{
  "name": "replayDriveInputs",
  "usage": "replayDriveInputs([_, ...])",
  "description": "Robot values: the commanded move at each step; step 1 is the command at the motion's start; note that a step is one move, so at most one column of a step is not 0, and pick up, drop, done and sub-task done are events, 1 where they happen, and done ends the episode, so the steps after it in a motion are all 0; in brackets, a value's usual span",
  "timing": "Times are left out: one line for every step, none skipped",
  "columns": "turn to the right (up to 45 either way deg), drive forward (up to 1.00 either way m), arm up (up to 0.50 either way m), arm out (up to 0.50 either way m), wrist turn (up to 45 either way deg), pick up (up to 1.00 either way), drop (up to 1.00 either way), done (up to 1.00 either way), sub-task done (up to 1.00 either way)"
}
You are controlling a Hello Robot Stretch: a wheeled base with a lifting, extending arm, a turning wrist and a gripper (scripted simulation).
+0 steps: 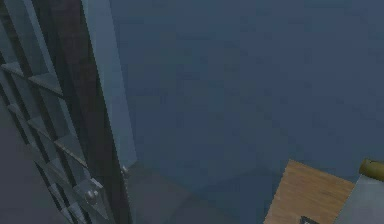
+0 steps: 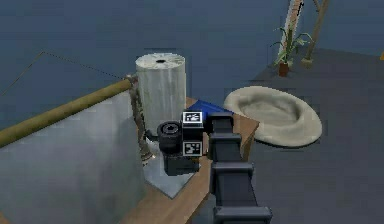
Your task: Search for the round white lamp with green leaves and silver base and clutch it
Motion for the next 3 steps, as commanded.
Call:
replayDriveInputs([0.0, 0.00, -0.30, 0.00, 0.0, 0.00, 0.00, 0.00, 0.00])
replayDriveInputs([0.0, 0.00, 0.00, 0.00, 0.0, 1.00, 0.00, 0.00, 0.00])
replayDriveInputs([0.0, 0.00, 0.10, 0.00, 0.0, 0.00, 0.00, 0.00, 0.00])
